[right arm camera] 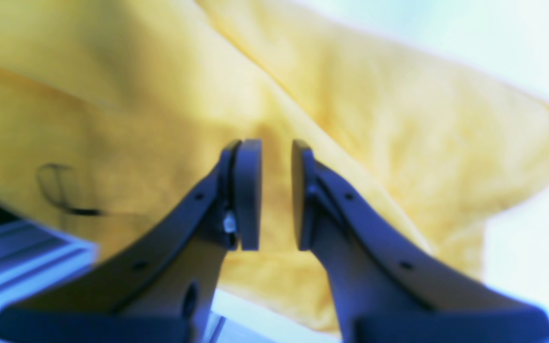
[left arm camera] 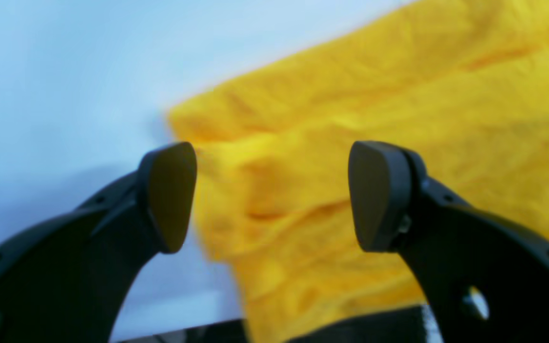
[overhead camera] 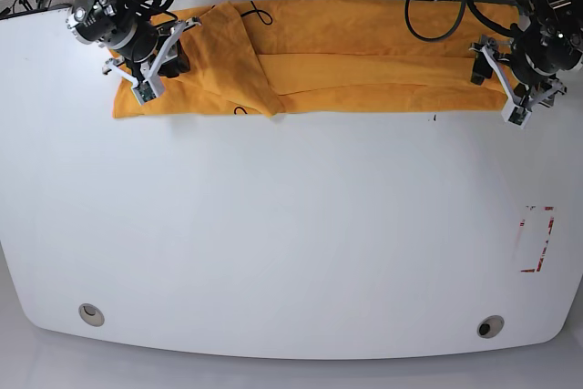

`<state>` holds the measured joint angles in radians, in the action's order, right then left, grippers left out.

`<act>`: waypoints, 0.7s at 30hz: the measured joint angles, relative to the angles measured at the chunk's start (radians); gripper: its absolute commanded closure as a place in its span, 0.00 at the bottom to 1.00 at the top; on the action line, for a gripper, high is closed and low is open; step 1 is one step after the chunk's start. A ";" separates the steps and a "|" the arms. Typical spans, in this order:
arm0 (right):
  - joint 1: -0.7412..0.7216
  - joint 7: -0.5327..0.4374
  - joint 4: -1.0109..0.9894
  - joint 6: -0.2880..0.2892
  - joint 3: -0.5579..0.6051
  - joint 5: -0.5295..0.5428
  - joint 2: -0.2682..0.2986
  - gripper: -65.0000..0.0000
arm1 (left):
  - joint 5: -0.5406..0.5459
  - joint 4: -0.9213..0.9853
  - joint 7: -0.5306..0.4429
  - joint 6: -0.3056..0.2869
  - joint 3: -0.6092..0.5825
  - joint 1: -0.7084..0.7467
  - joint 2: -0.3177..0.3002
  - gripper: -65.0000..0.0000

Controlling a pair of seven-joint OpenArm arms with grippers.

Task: Fold the T-shirt properly
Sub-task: 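Grasp the strip's end with the right gripper and fold it inward, then move the left gripper to the strip's other end and grasp it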

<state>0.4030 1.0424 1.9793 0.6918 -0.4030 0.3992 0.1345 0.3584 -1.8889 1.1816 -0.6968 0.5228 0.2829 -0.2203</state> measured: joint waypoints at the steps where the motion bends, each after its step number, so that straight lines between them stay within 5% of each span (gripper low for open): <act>1: 0.000 -0.020 0.000 0.001 0.003 -0.051 -0.009 0.83 | 0.002 0.000 0.000 0.000 -0.003 0.008 0.002 0.31; 10: -0.003 -0.080 -0.007 0.001 0.006 -0.270 -0.101 0.83 | -0.014 0.005 -0.012 0.000 0.000 0.065 0.054 0.31; 21: -0.040 -0.264 -0.185 0.005 -0.009 -0.287 -0.098 0.83 | -0.161 0.084 -0.130 -0.001 -0.047 0.075 0.095 0.31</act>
<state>0.3634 0.7784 1.7943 0.6971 -0.4118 0.1120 0.0368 0.1978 -1.8053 1.0519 -0.6975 0.4759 0.3576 -0.1257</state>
